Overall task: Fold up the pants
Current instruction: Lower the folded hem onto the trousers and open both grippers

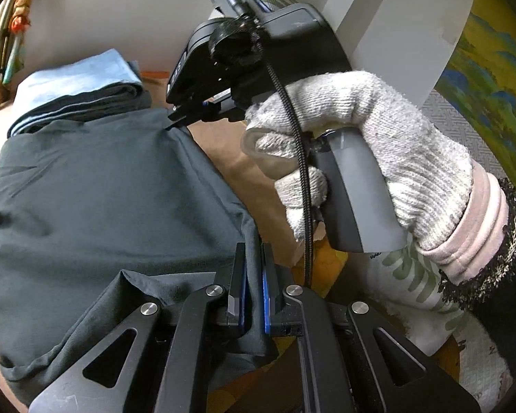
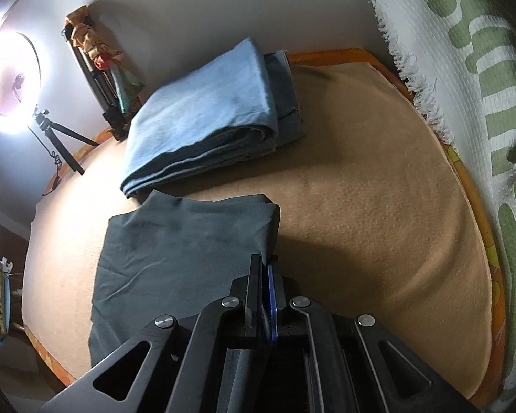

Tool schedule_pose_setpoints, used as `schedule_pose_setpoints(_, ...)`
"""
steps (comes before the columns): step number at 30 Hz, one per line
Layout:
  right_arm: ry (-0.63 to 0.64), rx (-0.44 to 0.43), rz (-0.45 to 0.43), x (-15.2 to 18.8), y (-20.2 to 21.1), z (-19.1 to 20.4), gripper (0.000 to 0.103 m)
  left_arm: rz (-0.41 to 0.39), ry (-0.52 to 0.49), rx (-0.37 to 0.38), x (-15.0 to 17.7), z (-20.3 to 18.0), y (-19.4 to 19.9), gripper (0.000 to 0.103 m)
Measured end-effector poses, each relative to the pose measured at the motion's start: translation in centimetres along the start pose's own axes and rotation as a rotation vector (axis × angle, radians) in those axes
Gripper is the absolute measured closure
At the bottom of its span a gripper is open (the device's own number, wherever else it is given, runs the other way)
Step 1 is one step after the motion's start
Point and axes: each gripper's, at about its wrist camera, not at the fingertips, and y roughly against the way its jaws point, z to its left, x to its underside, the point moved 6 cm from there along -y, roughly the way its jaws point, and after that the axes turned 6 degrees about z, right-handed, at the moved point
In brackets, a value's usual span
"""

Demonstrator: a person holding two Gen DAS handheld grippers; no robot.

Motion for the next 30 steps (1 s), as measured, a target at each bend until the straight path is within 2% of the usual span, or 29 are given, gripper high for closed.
schedule_pose_setpoints(5,-0.006,0.024,0.018,0.3,-1.1,-0.8,0.103,0.008,-0.022,-0.017,0.7,-0.7,0.0,0.098)
schedule_pose_setpoints(7,-0.011,0.029,0.024,0.5,-1.5,-1.1,0.103,0.016,-0.025,-0.020,1.0,-0.8,0.3,0.091)
schedule_pose_setpoints(9,-0.013,0.041,0.030,0.6,-2.0,-1.3,0.102,0.022,-0.032,-0.017,1.4,-1.1,0.8,0.090)
schedule_pose_setpoints(12,-0.017,0.077,0.027,0.6,-2.2,-1.7,0.093,0.025,-0.051,-0.028,2.1,-1.4,2.0,0.082)
schedule_pose_setpoints(14,-0.016,0.084,0.021,0.7,-1.9,-2.0,0.077,0.016,-0.056,-0.026,2.5,-1.2,3.3,0.073)
schedule_pose_setpoints(16,-0.018,0.094,-0.005,0.7,-1.0,-2.0,0.076,0.004,-0.069,-0.027,3.2,-1.0,4.8,0.065)
schedule_pose_setpoints(17,-0.013,0.095,-0.019,0.8,-0.2,-1.9,0.068,-0.005,-0.077,-0.029,3.8,-0.6,5.9,0.062)
schedule_pose_setpoints(19,-0.001,0.098,-0.048,0.9,1.2,-1.5,0.062,-0.017,-0.085,-0.055,4.9,0.5,7.6,0.061)
schedule_pose_setpoints(21,0.030,0.091,-0.078,1.5,3.1,-0.5,0.062,-0.033,-0.076,-0.065,6.4,2.2,9.8,0.061)
schedule_pose_setpoints(25,0.116,-0.004,-0.100,3.6,6.2,3.4,0.060,-0.054,-0.076,-0.166,7.9,6.5,12.6,0.061)
schedule_pose_setpoints(30,0.217,-0.066,-0.066,7.2,7.2,8.0,0.056,-0.016,-0.052,-0.221,9.1,10.6,13.5,0.061)
